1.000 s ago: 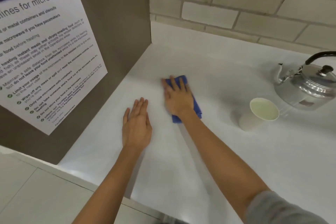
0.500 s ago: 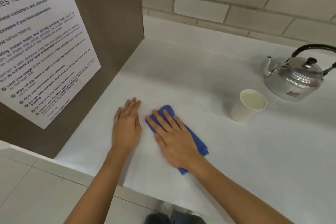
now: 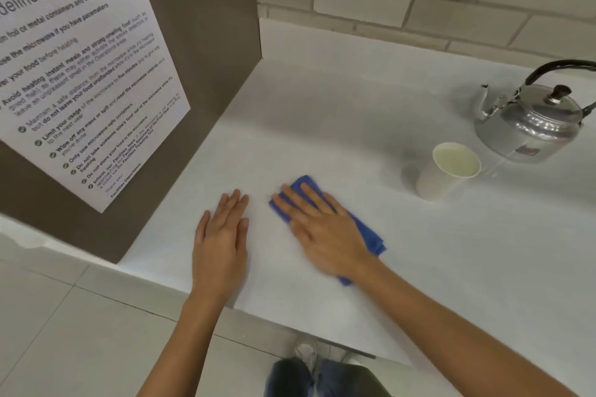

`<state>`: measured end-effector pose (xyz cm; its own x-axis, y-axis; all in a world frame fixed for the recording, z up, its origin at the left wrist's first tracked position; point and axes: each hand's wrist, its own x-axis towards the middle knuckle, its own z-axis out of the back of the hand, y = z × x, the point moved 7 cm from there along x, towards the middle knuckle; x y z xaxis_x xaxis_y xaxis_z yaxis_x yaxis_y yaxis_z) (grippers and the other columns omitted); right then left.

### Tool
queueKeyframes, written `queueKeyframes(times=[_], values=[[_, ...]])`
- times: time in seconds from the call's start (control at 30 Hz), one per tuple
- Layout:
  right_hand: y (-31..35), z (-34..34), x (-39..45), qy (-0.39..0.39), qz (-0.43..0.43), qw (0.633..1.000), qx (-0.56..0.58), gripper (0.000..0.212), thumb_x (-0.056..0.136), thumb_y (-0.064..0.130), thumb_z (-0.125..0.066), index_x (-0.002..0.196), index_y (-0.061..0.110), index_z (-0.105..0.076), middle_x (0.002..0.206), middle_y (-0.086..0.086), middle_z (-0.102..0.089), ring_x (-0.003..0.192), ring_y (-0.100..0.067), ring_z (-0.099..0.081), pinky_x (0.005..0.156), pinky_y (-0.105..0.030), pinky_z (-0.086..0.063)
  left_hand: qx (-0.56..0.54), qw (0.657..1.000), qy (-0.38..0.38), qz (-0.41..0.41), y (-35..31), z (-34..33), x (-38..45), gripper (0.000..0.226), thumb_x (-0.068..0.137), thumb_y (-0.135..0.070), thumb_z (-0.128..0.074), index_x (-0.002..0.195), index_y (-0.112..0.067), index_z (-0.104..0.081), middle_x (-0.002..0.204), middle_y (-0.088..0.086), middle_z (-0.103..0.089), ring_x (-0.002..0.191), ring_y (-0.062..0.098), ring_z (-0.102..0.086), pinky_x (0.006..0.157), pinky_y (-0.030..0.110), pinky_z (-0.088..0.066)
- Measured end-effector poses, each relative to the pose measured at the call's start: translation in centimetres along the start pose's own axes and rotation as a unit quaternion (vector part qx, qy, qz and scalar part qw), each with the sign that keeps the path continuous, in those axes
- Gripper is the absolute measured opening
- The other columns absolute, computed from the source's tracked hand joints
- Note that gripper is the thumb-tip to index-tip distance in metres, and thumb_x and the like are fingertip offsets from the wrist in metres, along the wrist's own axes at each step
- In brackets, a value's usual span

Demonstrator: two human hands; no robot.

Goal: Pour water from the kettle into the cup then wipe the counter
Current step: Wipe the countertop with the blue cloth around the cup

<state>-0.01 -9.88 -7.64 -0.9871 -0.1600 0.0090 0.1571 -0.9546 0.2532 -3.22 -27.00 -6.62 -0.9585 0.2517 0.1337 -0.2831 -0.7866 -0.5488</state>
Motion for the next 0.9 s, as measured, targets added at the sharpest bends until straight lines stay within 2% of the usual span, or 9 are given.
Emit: queueKeyframes(times=[0.13, 0.23, 0.3, 0.37, 0.47, 0.53, 0.63, 0.73, 0.9], values=[[-3.0, 2.0, 7.2, 0.022, -0.121, 0.992, -0.002, 0.054, 0.108, 0.036, -0.016, 0.159, 0.036, 0.001, 0.167, 0.014, 0.005, 0.154, -0.016, 0.008, 0.124, -0.039, 0.003, 0.024, 1.000, -0.010, 0.013, -0.2, 0.0, -0.1, 0.044, 0.105, -0.021, -0.033, 0.148, -0.018, -0.040, 0.158, -0.002, -0.033, 0.149, 0.011, -0.020, 0.123, 0.037, -0.011], [1.2, 0.7, 8.0, 0.030, -0.045, 0.999, 0.003, 0.053, 0.108, 0.037, -0.013, 0.159, 0.037, 0.002, 0.167, 0.013, 0.004, 0.154, -0.018, 0.009, 0.124, -0.038, 0.006, 0.049, 0.998, -0.020, 0.044, 0.2, 0.2, -0.2, 0.047, 0.105, -0.026, -0.033, 0.151, -0.017, -0.034, 0.161, 0.000, -0.028, 0.151, 0.013, -0.016, 0.123, 0.038, -0.008], [3.2, -0.6, 3.5, 0.031, 0.045, 0.998, 0.012, 0.052, 0.107, 0.040, -0.013, 0.157, 0.042, -0.001, 0.167, 0.017, -0.003, 0.154, -0.012, 0.005, 0.122, -0.031, 0.011, 0.060, 0.996, -0.019, 0.056, 0.6, 0.3, -0.4, 0.049, 0.105, -0.032, -0.032, 0.152, -0.020, -0.030, 0.162, -0.001, -0.024, 0.151, 0.012, -0.012, 0.124, 0.040, -0.007], [2.0, -0.5, -0.7, 0.021, 0.061, 0.998, 0.015, 0.051, 0.107, 0.042, -0.014, 0.156, 0.048, -0.002, 0.166, 0.020, -0.008, 0.152, -0.006, 0.001, 0.120, -0.029, 0.008, 0.062, 0.996, -0.016, 0.058, 0.8, 0.3, -0.5, 0.050, 0.105, -0.035, -0.031, 0.153, -0.022, -0.028, 0.162, -0.003, -0.022, 0.151, 0.012, -0.010, 0.124, 0.040, -0.007], [-3.9, 1.1, 1.2, 0.014, -0.056, 0.998, -0.020, 0.052, 0.106, 0.042, -0.018, 0.156, 0.049, -0.004, 0.166, 0.020, -0.005, 0.154, -0.009, 0.001, 0.123, -0.037, -0.002, 0.073, 0.995, -0.020, 0.061, 0.9, 0.1, -0.6, 0.049, 0.105, -0.035, -0.028, 0.152, -0.023, -0.029, 0.162, -0.004, -0.023, 0.151, 0.012, -0.010, 0.124, 0.040, -0.005], [-5.1, 2.1, 4.6, 0.009, -0.130, 0.991, -0.016, 0.053, 0.107, 0.039, -0.018, 0.157, 0.045, -0.002, 0.167, 0.017, 0.000, 0.155, -0.014, 0.006, 0.124, -0.039, 0.001, 0.081, 0.995, -0.018, 0.061, 0.7, -0.2, -0.5, 0.050, 0.105, -0.036, -0.025, 0.153, -0.024, -0.028, 0.163, -0.004, -0.021, 0.152, 0.014, -0.009, 0.124, 0.042, -0.004], [-1.4, 1.2, 5.0, 0.009, -0.088, 0.996, 0.006, 0.053, 0.107, 0.038, -0.015, 0.158, 0.041, 0.001, 0.167, 0.015, 0.004, 0.154, -0.016, 0.010, 0.124, -0.039, 0.005, 0.083, 0.995, -0.011, 0.063, 0.0, -0.8, -0.1, 0.051, 0.104, -0.037, -0.021, 0.154, -0.025, -0.025, 0.163, -0.006, -0.018, 0.152, 0.015, -0.005, 0.123, 0.044, 0.000], [-0.2, 0.0, -1.7, 0.006, -0.024, 1.000, 0.012, 0.053, 0.106, 0.041, -0.012, 0.158, 0.042, -0.003, 0.167, 0.016, -0.002, 0.154, -0.011, 0.006, 0.123, -0.035, 0.006, 0.073, 0.996, -0.005, 0.058, -0.9, -1.3, 0.5, 0.052, 0.104, -0.035, -0.019, 0.154, -0.023, -0.024, 0.163, -0.004, -0.018, 0.152, 0.014, -0.004, 0.123, 0.045, 0.002], [-7.7, 2.4, -1.0, -0.003, -0.160, 0.987, 0.000, 0.053, 0.107, 0.037, -0.017, 0.158, 0.040, -0.001, 0.167, 0.014, 0.002, 0.154, -0.012, 0.008, 0.124, -0.034, 0.005, 0.041, 0.998, 0.030, 0.022, -3.4, -2.4, 1.1, 0.053, 0.104, -0.034, -0.019, 0.153, -0.019, -0.026, 0.163, -0.004, -0.020, 0.152, 0.013, -0.004, 0.124, 0.043, 0.003]])
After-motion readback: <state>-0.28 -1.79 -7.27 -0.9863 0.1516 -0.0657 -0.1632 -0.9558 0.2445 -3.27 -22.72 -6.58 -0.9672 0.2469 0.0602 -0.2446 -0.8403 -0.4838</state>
